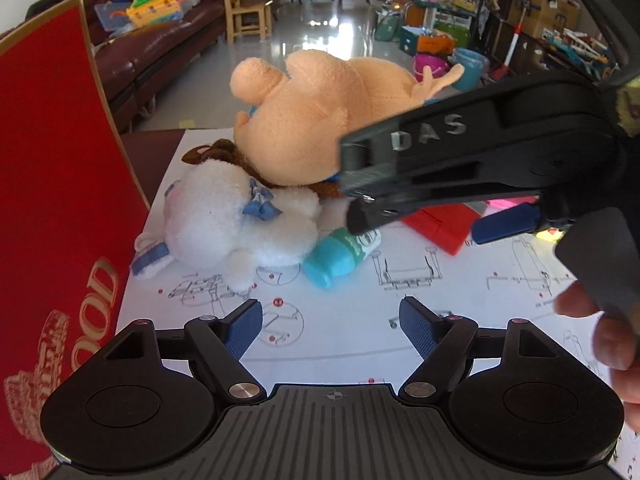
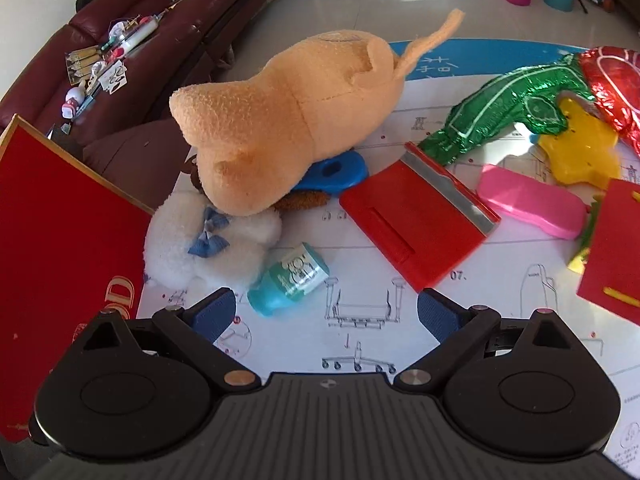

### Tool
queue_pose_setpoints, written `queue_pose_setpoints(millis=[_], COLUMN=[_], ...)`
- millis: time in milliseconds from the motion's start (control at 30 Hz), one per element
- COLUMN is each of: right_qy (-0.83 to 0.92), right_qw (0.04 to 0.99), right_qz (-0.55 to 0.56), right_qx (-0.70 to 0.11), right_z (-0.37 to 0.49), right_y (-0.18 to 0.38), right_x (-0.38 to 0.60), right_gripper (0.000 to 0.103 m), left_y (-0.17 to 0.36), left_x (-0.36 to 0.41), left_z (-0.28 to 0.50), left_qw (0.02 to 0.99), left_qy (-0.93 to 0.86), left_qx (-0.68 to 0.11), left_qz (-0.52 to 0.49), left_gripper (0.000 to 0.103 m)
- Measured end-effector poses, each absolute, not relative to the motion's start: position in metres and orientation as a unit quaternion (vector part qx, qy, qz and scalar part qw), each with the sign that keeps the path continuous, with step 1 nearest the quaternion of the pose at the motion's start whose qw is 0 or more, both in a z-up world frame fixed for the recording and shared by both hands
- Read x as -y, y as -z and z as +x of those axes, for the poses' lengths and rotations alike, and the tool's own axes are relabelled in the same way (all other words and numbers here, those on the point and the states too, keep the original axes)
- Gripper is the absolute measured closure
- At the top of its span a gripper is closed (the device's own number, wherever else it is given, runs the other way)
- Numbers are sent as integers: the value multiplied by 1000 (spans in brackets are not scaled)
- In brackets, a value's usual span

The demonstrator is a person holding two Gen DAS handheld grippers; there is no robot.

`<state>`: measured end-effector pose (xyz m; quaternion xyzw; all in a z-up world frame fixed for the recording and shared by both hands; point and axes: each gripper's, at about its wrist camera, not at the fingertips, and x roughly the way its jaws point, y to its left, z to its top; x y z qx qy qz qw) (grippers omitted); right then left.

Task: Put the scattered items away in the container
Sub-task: 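Move the left tool to the teal-capped bottle while the right tool approaches it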

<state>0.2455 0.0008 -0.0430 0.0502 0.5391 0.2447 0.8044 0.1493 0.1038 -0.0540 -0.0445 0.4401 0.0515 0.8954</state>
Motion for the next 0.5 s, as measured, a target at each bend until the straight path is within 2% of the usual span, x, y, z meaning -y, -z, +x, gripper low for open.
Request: queue_pose_setpoints(millis=[100,200,233,500], right_qy=[-260,-245,-243,-293], right_qw=[813,821,817,794], right_qz=[33,1,4,17], right_qx=[-521,-516,-522,-532], right_z=[253,260,264,266], right_y=[48,59,64,72], right_x=[-14,-24,-24,-13], right_gripper=[9,26,34,35], left_y=[58,63,64,71], left_x=[-106,-109,-110,-108], left_z=[161,169,170,171], left_qw=[898,898,898,901], left_qy=[-53,-51,-49,-28], left_qx=[-436,-435,-435,-433], left_qz=[-37,-34,-37,-33], left_gripper=[19,20,21,21])
